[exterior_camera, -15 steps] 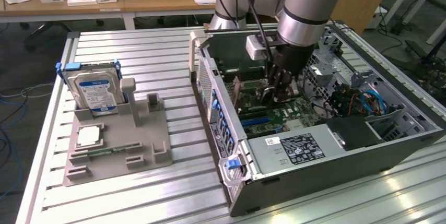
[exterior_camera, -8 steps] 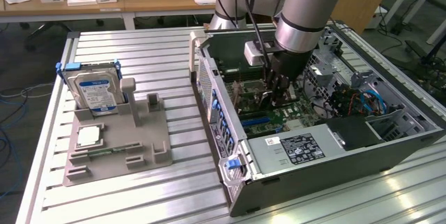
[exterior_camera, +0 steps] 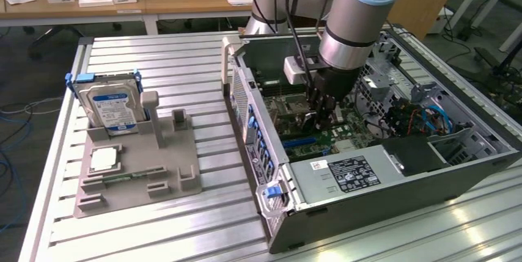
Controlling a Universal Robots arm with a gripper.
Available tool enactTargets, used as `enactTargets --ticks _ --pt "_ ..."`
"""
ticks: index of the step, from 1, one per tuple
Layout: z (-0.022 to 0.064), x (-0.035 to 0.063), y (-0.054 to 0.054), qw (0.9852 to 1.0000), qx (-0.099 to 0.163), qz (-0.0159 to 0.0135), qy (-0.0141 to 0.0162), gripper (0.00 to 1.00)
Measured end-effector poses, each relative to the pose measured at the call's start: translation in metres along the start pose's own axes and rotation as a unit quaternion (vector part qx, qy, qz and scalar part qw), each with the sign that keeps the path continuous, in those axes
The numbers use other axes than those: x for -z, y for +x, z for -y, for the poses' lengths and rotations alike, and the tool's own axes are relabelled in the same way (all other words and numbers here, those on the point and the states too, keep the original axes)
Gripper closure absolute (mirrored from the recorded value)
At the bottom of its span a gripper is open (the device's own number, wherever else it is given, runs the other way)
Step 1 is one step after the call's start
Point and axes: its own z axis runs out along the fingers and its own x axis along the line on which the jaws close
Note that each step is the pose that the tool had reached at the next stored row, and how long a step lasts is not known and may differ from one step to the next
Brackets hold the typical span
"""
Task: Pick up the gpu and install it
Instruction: 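Insert the gpu into the slot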
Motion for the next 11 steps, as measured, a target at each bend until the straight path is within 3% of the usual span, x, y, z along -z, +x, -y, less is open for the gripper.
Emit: enactTargets --ticks 11 --pt "-0.0054 -0.007 0.0004 1.0 0.0 0.0027 -0.0001 0.72"
